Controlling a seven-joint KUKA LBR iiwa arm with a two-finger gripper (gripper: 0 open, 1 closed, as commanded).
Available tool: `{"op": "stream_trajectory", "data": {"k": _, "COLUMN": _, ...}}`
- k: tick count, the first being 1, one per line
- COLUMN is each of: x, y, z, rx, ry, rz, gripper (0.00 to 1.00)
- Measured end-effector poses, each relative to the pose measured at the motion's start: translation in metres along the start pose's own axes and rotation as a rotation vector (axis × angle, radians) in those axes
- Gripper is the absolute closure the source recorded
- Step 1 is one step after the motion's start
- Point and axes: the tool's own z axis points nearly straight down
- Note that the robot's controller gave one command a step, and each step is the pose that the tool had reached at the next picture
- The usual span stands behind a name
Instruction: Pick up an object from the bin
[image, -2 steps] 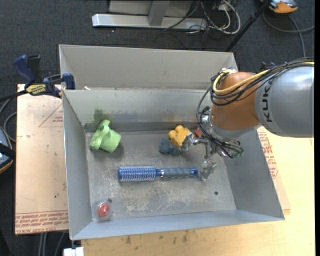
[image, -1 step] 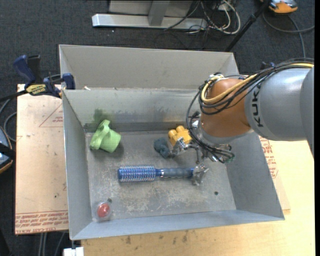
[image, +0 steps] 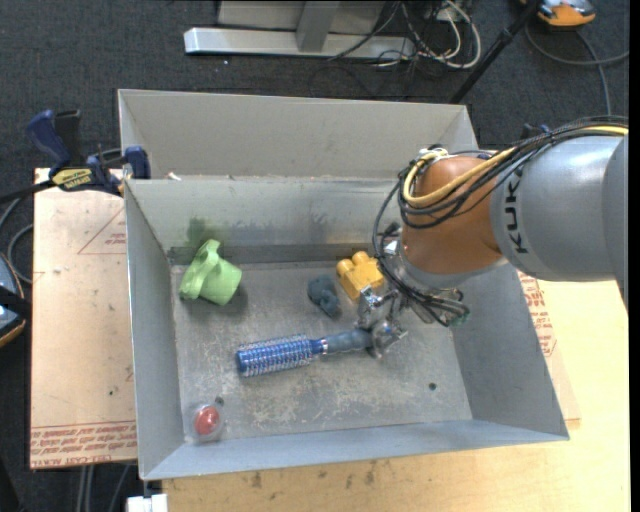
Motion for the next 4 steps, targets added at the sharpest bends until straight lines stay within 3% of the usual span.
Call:
{"op": "stream_trajectory", "data": {"k": 1, "x": -0.023, "y": -0.015, "z": -0.144, "rx": -0.002, "ry": -0.002, "rz": -0.053, "gripper": 1.00}}
{"op": "stream_trajectory", "data": {"k": 2, "x": 0.022, "y": -0.026, "z": -0.059, "rx": -0.011, "ry": 0.014, "rz": 0.165, "gripper": 1.00}}
{"op": "stream_trajectory", "data": {"k": 3, "x": 0.059, "y": -0.045, "z": -0.120, "rx": -0.004, "ry": 0.005, "rz": 0.040, "gripper": 1.00}}
{"op": "stream_trajectory", "data": {"k": 4, "x": 0.096, "y": -0.060, "z": -0.217, "rx": -0.006, "ry": 0.004, "rz": -0.258, "gripper": 1.00}}
